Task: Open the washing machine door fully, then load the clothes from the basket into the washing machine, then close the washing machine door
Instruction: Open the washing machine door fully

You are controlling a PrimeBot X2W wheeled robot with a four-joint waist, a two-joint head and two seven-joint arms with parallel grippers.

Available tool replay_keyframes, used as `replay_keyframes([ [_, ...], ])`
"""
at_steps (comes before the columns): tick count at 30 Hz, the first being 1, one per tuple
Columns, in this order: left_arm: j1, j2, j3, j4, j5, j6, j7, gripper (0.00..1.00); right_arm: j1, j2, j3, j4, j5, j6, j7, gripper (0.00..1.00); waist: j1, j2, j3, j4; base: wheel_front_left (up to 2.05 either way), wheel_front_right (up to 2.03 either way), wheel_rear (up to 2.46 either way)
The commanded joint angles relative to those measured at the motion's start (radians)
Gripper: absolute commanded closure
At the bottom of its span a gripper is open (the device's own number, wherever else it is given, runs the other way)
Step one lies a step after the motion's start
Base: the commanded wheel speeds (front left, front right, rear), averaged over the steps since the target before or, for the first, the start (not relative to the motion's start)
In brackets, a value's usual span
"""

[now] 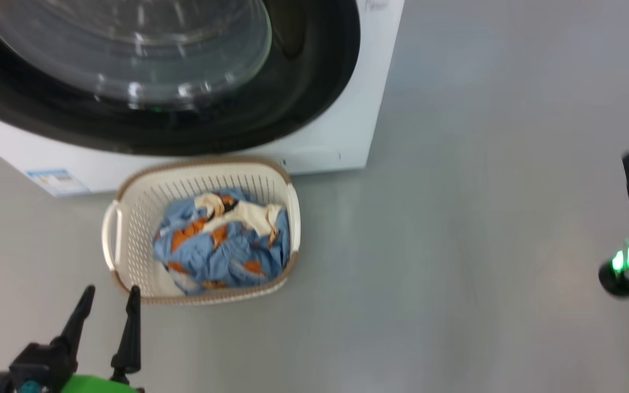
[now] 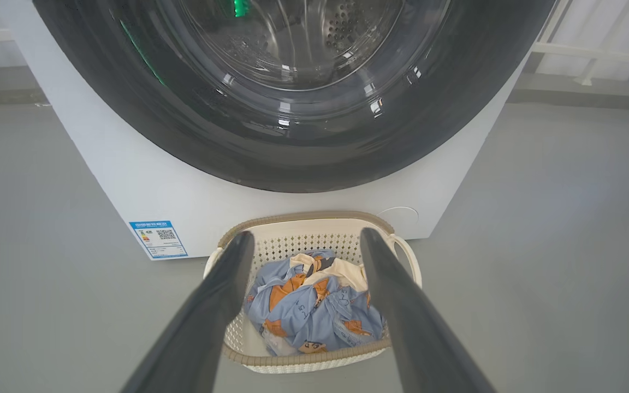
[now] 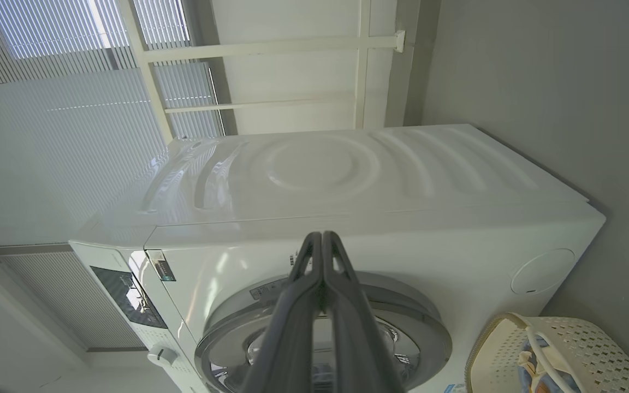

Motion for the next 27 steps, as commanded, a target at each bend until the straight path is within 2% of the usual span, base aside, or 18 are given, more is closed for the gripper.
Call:
replay_keyframes([
  [1, -0.030, 0.013, 0.032, -0.030, 0.012, -0.003, -0.007, 0.00, -0.045, -0.027, 0.023, -0.017, -0.016, 0.009, 0.016, 1.00, -0.0002, -0.0001, 0.106, -0.002, 0.00, 0.00, 0.00],
  [10, -0.052, 0.013, 0.045, -0.059, 0.025, -0.014, -0.007, 0.00, -0.281, -0.035, 0.015, -0.030, -0.065, 0.009, 0.059, 1.00, -0.0002, -0.0001, 0.239, 0.029, 0.00, 0.00, 0.00],
  [19, -0.064, 0.013, 0.025, -0.064, 0.003, -0.003, -0.007, 0.00, -0.484, -0.026, 0.060, -0.056, -0.116, 0.009, 0.130, 1.00, -0.0002, -0.0001, 0.290, 0.089, 0.00, 0.00, 0.00],
  [27, -0.063, 0.013, -0.028, -0.071, -0.031, 0.017, -0.007, 0.00, -0.599, -0.008, 0.106, -0.056, -0.155, 0.009, 0.178, 1.00, -0.0002, -0.0001, 0.310, 0.157, 0.00, 0.00, 0.00],
])
